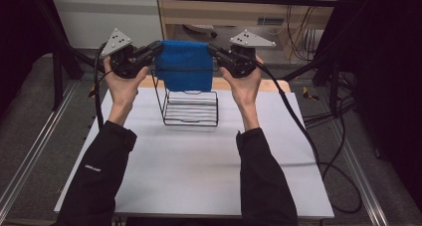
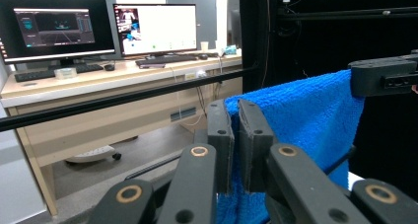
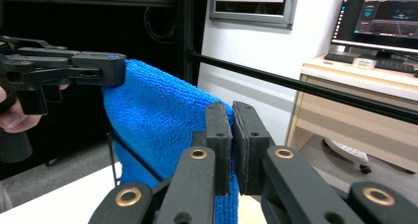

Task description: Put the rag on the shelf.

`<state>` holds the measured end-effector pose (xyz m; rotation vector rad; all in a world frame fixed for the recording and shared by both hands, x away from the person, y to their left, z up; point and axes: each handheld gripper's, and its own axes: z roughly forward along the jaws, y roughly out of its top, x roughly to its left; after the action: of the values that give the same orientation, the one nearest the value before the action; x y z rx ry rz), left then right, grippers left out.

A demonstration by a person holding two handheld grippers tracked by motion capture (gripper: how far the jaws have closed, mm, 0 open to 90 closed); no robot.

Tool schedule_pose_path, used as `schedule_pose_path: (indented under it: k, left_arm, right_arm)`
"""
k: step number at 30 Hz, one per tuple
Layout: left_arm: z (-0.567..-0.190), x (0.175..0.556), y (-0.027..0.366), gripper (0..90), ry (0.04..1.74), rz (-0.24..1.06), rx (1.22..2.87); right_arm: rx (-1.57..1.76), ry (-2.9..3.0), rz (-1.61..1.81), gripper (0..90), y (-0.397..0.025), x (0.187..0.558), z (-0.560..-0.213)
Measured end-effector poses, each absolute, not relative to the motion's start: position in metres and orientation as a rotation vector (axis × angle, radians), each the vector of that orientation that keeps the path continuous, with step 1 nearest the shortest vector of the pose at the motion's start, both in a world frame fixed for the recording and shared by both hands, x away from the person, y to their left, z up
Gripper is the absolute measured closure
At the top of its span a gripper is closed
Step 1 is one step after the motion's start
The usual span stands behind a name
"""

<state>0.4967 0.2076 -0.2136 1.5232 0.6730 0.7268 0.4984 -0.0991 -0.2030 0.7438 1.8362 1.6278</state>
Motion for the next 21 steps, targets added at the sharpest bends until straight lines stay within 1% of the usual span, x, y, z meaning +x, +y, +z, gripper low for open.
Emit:
schedule_pose_path:
  k: [6, 21]
  left_arm:
    - [-0.219, 0.490, 0.210, 84.8, 0.667, 0.707, 1.541]
    - [-0.235, 0.474, 0.212, 83.0, 0.679, 0.654, 1.610]
  right_arm:
    - [0.736, 1.870, 1.604, 86.3, -0.099, 0.492, -0.204]
    - [0.753, 1.973, 1.575, 86.2, -0.102, 0.477, -0.219]
